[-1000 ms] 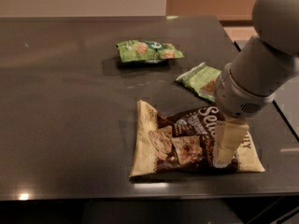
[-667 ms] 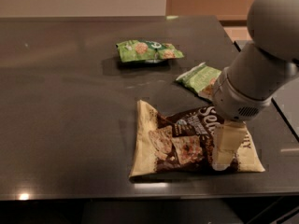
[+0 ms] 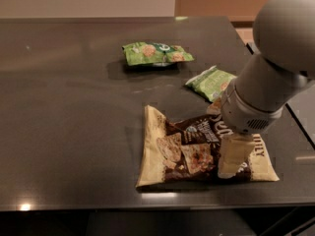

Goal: Move brown chip bag near green rice chip bag

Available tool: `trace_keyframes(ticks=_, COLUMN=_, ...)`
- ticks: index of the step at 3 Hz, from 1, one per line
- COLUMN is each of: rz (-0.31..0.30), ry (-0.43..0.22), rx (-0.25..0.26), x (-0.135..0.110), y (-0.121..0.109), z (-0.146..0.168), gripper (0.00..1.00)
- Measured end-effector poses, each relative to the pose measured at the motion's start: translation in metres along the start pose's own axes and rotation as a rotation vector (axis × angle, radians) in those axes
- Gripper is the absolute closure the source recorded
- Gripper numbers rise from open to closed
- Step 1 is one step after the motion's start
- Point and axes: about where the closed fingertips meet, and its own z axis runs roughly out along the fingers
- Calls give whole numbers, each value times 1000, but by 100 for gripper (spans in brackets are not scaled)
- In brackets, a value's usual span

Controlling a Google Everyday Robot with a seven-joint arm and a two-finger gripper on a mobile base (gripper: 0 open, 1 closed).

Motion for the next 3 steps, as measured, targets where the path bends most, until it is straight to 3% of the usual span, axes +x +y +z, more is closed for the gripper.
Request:
trace_keyframes(ticks=2, rz=9, ry=15, rx=0, x=0, y=1, z=0, gripper=65)
trace_keyframes(ticks=3, rz=21, ry=15, rx=42, x=-2, y=-16, z=-19, gripper=88)
